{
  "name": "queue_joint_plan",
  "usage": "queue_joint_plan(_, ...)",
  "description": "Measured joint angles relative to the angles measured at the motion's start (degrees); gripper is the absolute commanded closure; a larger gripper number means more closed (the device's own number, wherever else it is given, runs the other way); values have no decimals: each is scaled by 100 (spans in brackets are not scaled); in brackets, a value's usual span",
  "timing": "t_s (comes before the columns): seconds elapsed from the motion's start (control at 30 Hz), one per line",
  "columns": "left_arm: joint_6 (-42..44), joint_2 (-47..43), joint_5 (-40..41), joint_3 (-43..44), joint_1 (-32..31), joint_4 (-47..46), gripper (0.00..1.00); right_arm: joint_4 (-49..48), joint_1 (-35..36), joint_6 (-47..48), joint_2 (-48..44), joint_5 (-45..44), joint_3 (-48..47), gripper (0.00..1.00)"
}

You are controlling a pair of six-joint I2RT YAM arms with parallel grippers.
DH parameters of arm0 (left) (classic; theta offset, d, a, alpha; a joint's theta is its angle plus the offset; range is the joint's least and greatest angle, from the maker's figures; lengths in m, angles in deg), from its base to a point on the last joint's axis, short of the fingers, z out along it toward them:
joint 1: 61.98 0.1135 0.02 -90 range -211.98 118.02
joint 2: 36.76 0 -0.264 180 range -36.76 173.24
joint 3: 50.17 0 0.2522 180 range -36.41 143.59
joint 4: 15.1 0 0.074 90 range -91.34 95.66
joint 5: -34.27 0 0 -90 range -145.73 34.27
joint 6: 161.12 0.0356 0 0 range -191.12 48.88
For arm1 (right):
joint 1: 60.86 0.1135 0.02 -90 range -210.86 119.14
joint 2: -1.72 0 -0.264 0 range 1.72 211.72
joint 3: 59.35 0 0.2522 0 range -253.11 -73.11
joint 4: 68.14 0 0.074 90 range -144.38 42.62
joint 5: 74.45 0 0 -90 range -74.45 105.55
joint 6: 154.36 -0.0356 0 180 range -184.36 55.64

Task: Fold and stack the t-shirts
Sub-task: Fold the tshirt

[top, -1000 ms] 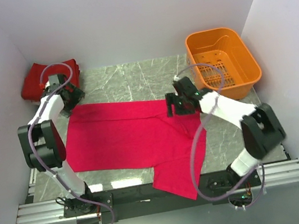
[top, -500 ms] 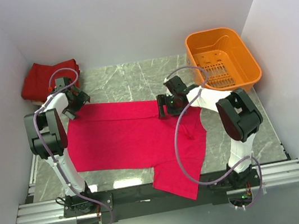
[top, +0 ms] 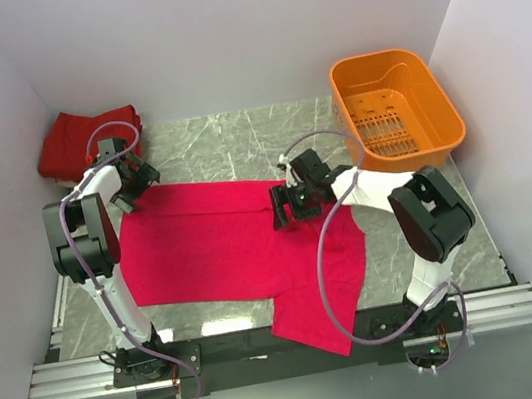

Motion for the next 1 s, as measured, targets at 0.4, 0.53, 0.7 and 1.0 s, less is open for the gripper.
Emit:
queue_joint_plan(0.4,-2,-22,166,-35,4,68,1,562,1351,-96,-634,-1707,160,14)
queue_joint_plan(0.53,0,-74,214,-101,4,85,1,575,1521,-138,-883,-1875,208,14)
queue_joint_plan(0.7,0,-116,264,-133,4,105,1,645,1397,-179,-1172,-2354,210,12)
queue_joint_plan(1.0,2,-118,269,-149,7,105,0,466,101,-133,-509,-2151,7,12)
